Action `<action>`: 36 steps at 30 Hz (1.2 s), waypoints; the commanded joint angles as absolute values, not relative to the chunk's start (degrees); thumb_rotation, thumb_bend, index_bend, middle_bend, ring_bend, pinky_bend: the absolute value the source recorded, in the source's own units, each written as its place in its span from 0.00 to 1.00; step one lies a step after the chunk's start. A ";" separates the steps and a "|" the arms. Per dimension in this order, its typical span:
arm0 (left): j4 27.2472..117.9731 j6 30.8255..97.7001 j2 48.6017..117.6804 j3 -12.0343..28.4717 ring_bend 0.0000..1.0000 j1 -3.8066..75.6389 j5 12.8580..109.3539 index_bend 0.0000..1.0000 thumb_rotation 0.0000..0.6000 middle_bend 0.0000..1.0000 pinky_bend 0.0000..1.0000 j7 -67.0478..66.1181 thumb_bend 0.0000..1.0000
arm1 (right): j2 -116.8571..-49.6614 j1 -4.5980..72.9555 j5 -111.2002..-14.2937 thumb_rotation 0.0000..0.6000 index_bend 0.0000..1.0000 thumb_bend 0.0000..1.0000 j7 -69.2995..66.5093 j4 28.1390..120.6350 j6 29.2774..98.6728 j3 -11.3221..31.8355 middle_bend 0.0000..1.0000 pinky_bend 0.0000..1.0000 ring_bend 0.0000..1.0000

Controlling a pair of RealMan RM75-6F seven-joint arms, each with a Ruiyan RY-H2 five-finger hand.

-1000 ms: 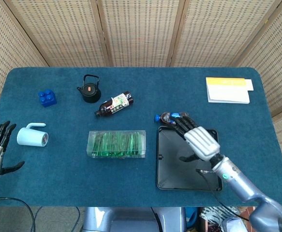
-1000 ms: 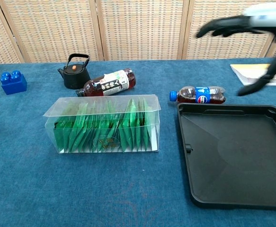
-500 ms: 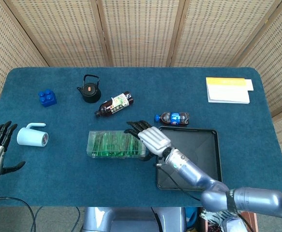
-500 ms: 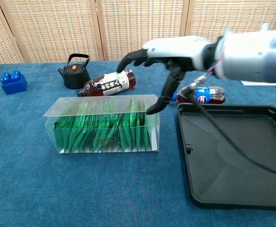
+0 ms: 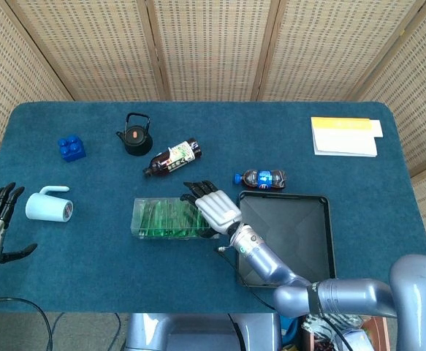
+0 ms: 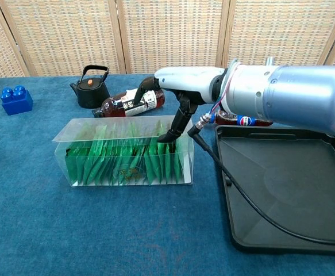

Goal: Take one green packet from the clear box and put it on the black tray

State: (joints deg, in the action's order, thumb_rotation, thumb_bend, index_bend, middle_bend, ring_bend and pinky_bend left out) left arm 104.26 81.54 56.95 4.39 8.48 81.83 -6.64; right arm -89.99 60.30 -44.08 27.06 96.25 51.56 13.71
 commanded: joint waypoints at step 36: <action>103.45 78.87 55.85 5.03 0.00 9.66 79.50 0.00 1.00 0.00 0.00 -2.94 0.08 | -90.49 68.17 -27.07 1.00 0.42 0.77 30.85 89.78 51.83 22.04 0.00 0.00 0.00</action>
